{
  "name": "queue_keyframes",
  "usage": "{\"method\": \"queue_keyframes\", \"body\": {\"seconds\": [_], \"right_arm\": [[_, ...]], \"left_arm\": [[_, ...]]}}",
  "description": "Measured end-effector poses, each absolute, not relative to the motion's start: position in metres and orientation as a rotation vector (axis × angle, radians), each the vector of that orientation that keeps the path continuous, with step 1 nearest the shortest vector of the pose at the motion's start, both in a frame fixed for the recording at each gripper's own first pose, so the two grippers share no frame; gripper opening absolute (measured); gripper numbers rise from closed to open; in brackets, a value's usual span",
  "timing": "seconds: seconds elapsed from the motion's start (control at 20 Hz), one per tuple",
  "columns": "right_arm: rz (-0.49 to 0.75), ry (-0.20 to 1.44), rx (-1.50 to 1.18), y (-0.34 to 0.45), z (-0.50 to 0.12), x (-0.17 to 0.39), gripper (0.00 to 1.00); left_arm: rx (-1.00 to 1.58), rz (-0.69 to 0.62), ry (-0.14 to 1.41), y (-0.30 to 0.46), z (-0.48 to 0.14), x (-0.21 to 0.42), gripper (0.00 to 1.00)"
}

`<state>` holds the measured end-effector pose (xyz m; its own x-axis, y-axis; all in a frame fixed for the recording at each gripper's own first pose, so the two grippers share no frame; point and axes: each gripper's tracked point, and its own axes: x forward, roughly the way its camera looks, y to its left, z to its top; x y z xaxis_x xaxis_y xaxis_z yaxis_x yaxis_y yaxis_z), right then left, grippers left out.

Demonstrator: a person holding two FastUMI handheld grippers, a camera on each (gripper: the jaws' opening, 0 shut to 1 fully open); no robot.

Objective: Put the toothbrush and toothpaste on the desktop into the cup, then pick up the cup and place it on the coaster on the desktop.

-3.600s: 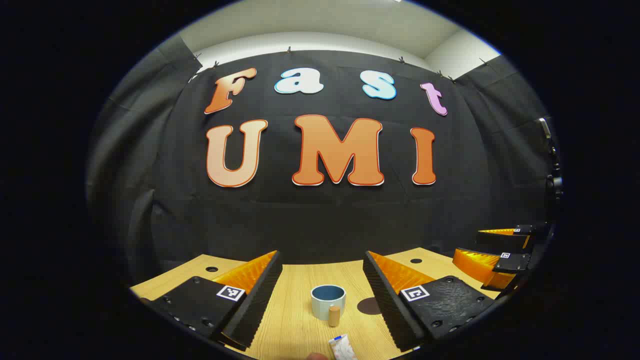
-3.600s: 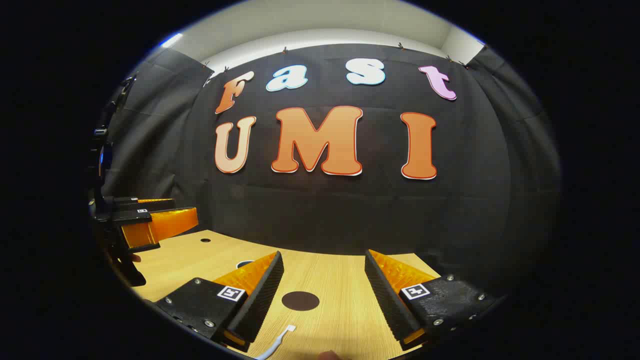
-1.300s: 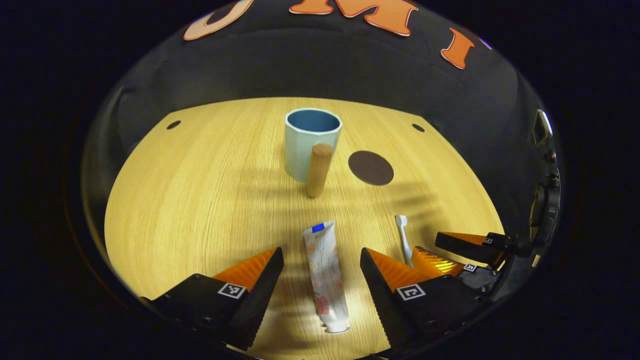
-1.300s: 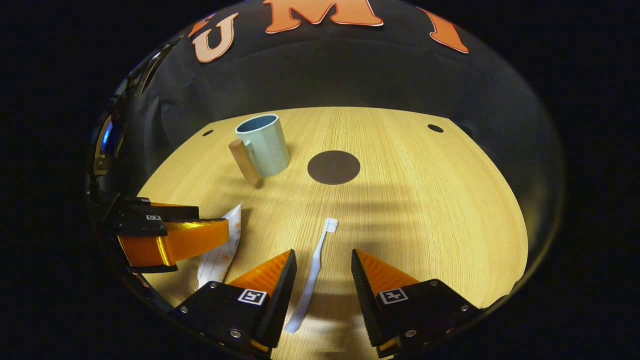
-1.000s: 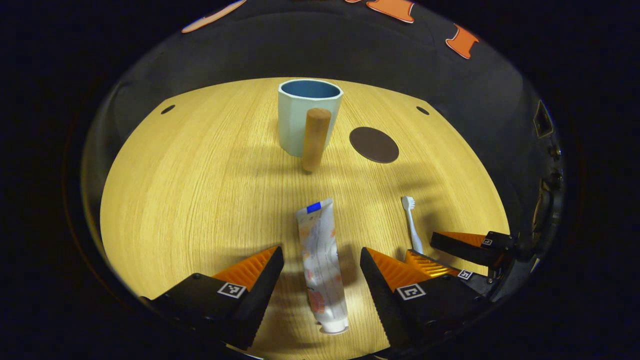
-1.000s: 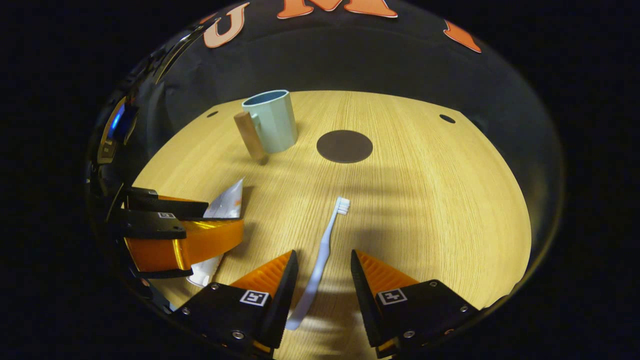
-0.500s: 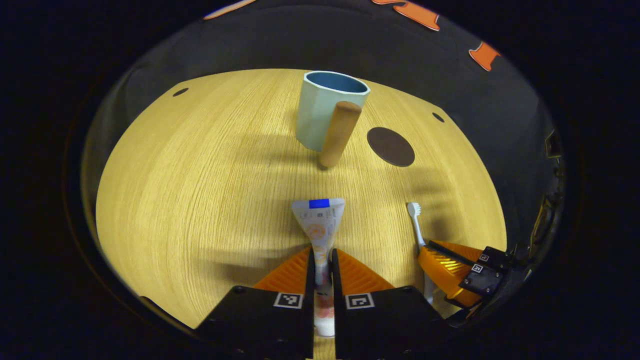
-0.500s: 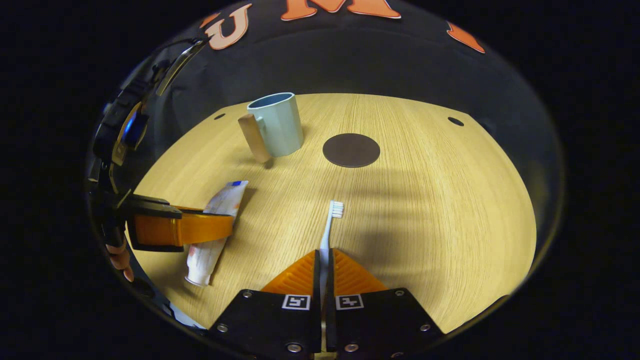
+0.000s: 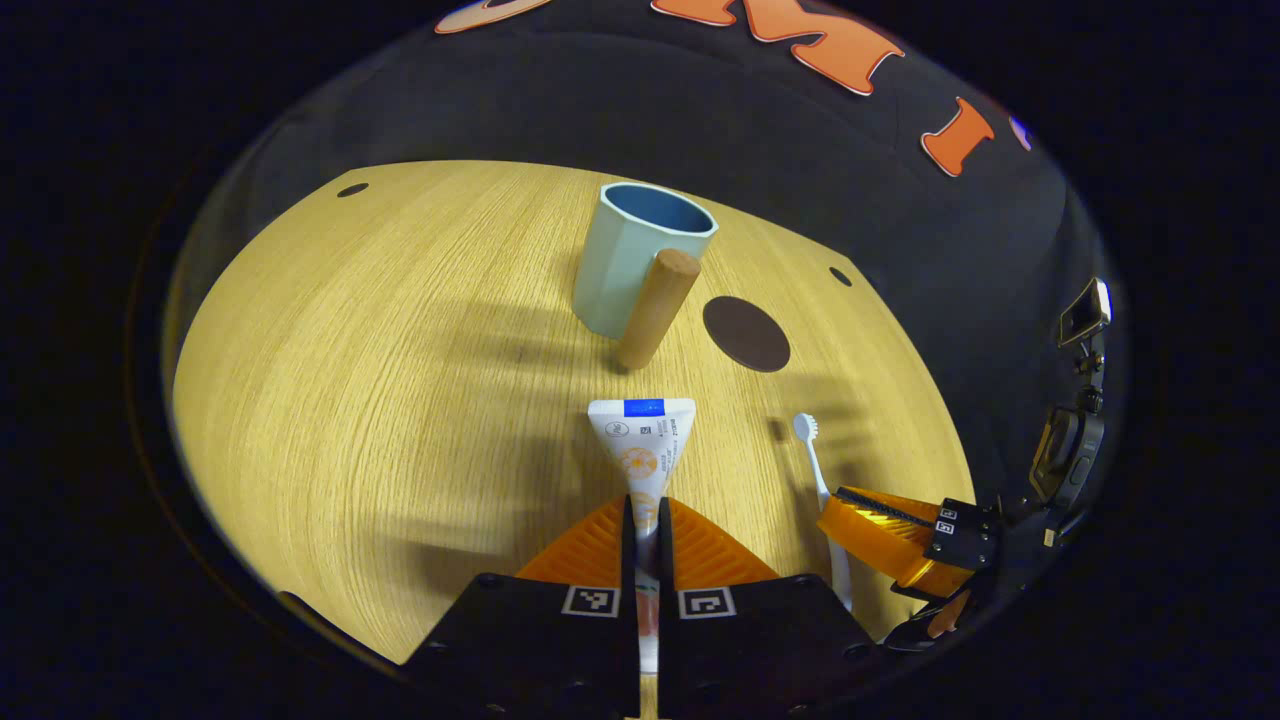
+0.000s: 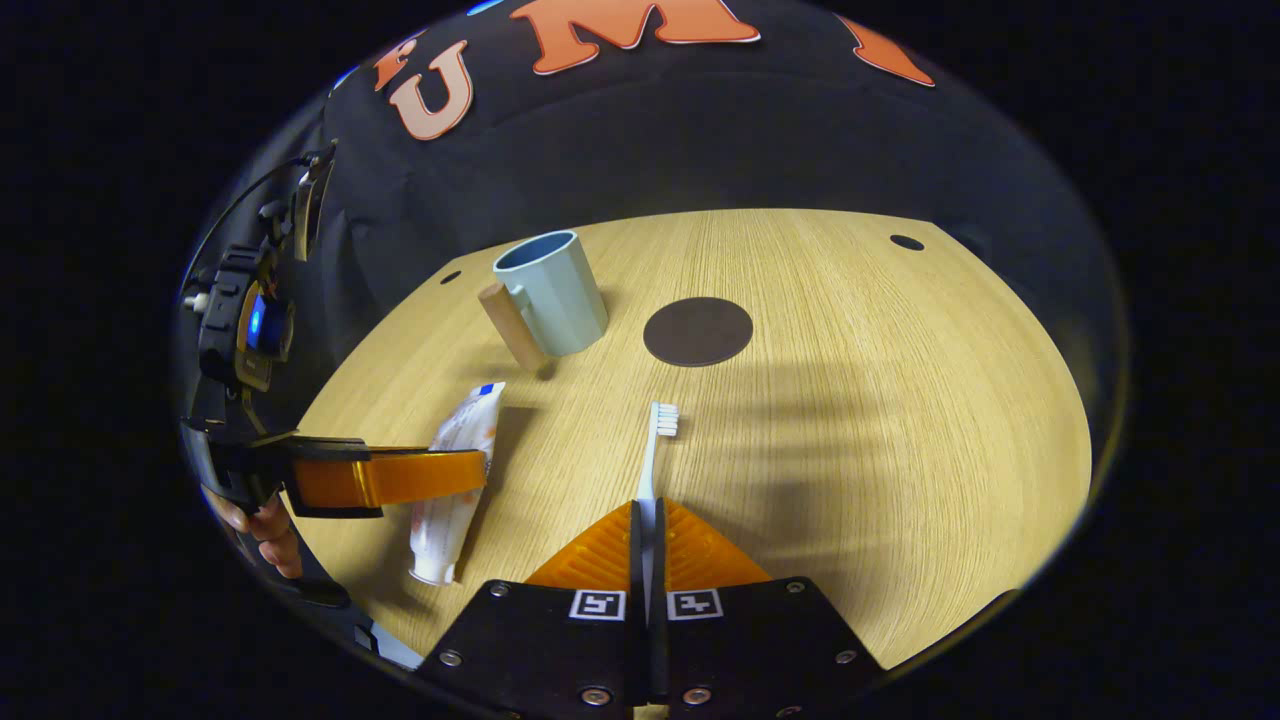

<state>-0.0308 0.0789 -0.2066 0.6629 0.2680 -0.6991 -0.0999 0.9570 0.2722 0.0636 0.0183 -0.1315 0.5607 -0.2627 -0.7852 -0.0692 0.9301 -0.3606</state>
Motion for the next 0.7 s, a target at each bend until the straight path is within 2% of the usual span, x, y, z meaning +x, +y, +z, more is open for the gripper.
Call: {"method": "queue_keyframes", "body": {"seconds": [0.3, 0.55, 0.7], "right_arm": [[0.235, 0.697, 0.285, 0.077, -0.175, -0.016, 0.01], [0.234, 0.565, 0.321, 0.070, -0.143, 0.000, 0.01], [0.227, 0.479, 0.330, 0.063, -0.124, 0.008, 0.01]], "left_arm": [[-0.364, -0.113, 0.806, 0.041, -0.085, 0.071, 0.07], [-0.293, -0.086, 0.604, 0.064, -0.048, 0.077, 0.06], [-0.283, -0.082, 0.532, 0.069, -0.043, 0.076, 0.07]]}}
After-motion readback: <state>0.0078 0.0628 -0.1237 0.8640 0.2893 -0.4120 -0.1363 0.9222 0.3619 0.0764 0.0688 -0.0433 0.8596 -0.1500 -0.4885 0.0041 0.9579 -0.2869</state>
